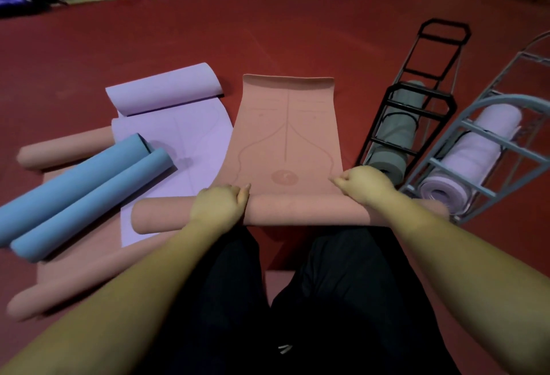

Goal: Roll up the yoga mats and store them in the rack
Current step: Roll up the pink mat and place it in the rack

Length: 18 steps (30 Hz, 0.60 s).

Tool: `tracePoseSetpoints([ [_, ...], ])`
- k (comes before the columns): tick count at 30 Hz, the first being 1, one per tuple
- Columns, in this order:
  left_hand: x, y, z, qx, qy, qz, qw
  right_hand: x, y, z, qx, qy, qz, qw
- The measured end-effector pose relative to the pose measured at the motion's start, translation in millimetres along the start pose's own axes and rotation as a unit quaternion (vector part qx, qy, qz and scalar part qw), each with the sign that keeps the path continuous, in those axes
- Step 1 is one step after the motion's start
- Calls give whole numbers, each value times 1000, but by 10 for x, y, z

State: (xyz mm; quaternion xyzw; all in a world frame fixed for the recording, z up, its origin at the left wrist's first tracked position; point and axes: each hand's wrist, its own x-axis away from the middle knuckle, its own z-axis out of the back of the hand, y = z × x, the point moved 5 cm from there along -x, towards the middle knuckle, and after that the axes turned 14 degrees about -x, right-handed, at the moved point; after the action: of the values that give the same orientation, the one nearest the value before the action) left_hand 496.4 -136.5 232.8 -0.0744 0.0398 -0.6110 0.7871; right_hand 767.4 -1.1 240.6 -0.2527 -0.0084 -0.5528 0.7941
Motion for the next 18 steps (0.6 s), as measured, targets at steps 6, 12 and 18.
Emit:
tracePoseSetpoints([
  [6, -257, 1, -32, 47, -116, 10, 992, 404, 44, -95, 62, 143, 93, 983],
  [12, -355, 22, -10, 55, -182, 10, 982, 490, 39, -172, 81, 173, 81, 978],
  [18, -283, -46, 101, 46, -188, 23, 981, 388, -52, -22, 120, 150, 81, 978],
])
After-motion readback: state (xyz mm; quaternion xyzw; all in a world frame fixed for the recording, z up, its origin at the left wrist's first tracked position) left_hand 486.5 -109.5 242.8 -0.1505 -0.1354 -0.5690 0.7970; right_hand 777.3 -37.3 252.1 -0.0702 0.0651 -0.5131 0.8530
